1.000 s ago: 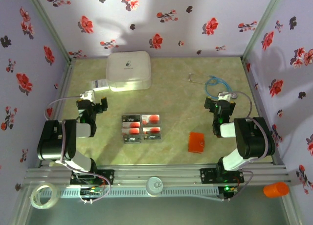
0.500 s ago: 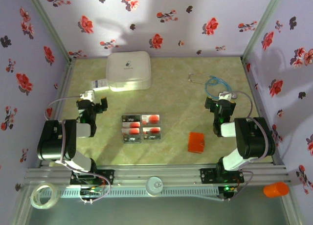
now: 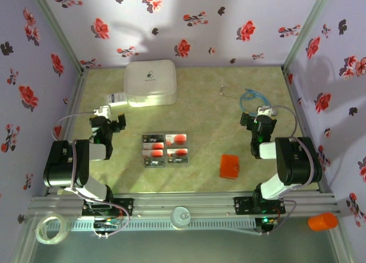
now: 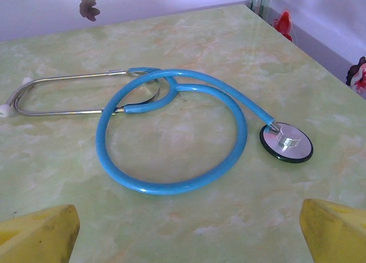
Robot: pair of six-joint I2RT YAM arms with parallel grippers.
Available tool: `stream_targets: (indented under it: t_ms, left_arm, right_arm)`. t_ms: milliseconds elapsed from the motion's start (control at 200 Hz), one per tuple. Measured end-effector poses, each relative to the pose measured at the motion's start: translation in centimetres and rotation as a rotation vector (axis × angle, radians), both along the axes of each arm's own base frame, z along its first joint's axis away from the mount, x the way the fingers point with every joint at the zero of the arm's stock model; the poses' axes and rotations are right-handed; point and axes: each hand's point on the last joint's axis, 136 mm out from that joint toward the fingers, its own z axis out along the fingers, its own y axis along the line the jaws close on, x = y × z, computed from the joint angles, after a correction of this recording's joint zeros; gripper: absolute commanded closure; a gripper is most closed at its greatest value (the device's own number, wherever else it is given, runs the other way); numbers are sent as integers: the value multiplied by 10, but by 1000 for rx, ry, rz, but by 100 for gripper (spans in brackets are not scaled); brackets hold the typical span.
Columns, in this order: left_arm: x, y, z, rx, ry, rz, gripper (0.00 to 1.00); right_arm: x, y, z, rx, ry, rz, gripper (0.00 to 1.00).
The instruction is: Put the credit cards into the card holder
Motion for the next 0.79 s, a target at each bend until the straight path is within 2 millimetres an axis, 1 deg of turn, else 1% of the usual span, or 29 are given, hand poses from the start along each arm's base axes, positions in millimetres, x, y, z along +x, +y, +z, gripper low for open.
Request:
stream_targets:
  t_ms: [190, 250, 310, 345, 380, 425, 505, 565, 625, 665, 705, 750, 795]
  left_arm:
    - [0, 0, 0, 0, 1, 1, 0]
    - [-2, 2, -1, 4, 27, 8, 0]
    - [-2, 4, 8, 7, 44, 21, 0]
    - [0, 6, 21, 7, 34, 33, 0]
    - [3, 7, 36, 2, 14, 46, 0]
    - [6, 10, 62, -16, -27, 68, 0]
    - [9, 14, 101, -78, -79, 112, 0]
    - [8, 15, 122, -146, -94, 148, 0]
    - [4, 17, 135, -227, -86, 188, 0]
    - [-2, 16, 137, -286, -70, 212, 0]
    - [-9, 15, 135, -339, -47, 236, 0]
    - [-21, 11, 126, -392, -1, 264, 0]
    - [-34, 5, 117, -432, 54, 283, 0]
  right_arm:
    - [0, 1, 0, 2, 1, 4, 1]
    - [-1, 0, -1, 0, 17, -1, 1]
    - [-4, -3, 3, 2, 44, -20, 1]
    - [-3, -6, 12, 6, 51, -40, 1]
    - [0, -9, 25, 15, 48, -64, 1]
    - [7, -13, 49, 44, 29, -103, 1]
    - [23, -19, 94, 135, -15, -181, 1]
    - [31, -21, 119, 211, -25, -222, 1]
    - [36, -16, 132, 279, -8, -212, 2]
    - [37, -7, 132, 326, 13, -171, 4]
    - [36, 5, 127, 372, 42, -118, 7]
    - [31, 22, 115, 422, 86, -50, 10]
    - [18, 43, 100, 461, 147, 17, 10]
